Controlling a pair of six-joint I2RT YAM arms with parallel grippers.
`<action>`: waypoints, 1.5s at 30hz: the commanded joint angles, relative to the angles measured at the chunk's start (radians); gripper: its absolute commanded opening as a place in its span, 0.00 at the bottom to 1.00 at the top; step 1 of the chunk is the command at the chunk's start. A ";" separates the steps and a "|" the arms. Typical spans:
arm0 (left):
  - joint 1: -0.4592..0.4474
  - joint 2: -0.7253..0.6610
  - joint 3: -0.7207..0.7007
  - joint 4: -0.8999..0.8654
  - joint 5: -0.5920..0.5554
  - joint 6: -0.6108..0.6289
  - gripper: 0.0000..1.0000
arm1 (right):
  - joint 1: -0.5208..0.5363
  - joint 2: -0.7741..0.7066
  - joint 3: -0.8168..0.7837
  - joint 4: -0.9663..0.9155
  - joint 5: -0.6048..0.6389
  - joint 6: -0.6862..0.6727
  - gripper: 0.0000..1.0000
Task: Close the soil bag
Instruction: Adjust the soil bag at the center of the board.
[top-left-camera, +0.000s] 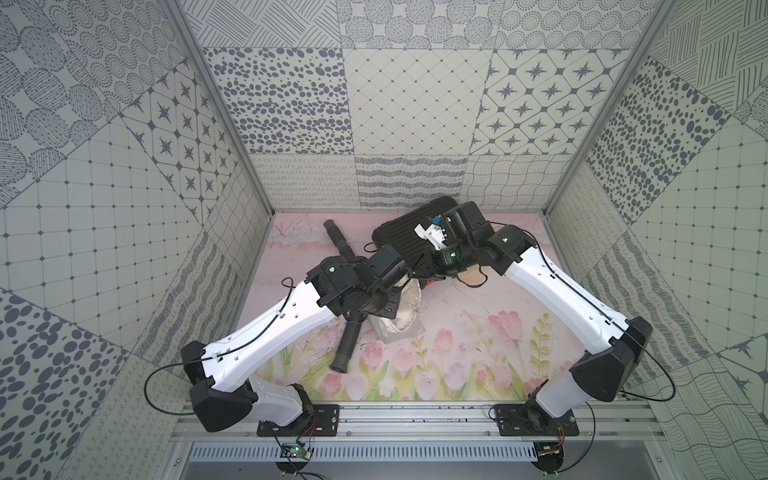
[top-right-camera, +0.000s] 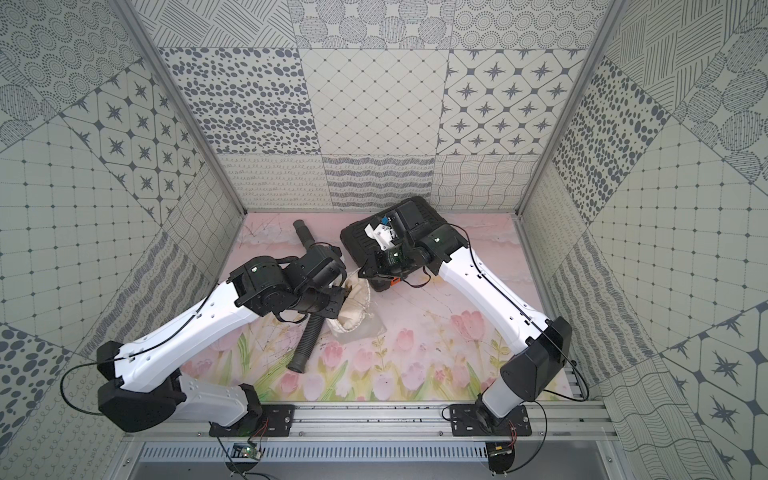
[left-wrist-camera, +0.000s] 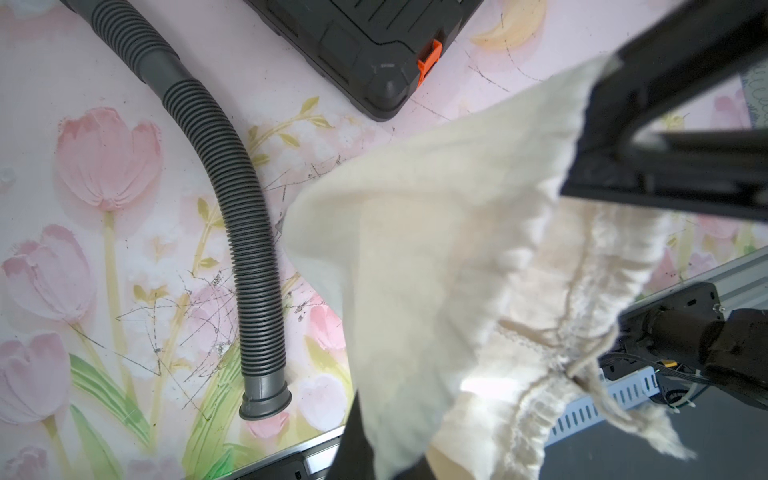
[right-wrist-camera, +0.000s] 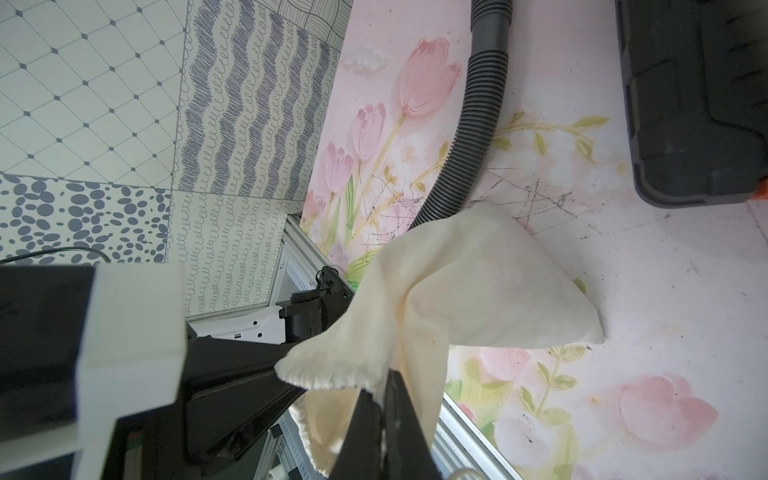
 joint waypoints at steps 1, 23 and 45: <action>0.016 0.009 0.017 0.007 0.040 0.025 0.00 | 0.000 -0.008 0.026 0.020 0.013 -0.001 0.26; 0.068 -0.004 0.010 0.052 0.098 -0.026 0.00 | 0.160 -0.049 -0.041 -0.136 0.269 0.029 0.59; 0.109 -0.030 0.163 -0.122 0.056 -0.026 0.00 | 0.110 -0.054 0.251 -0.337 0.404 -0.044 0.00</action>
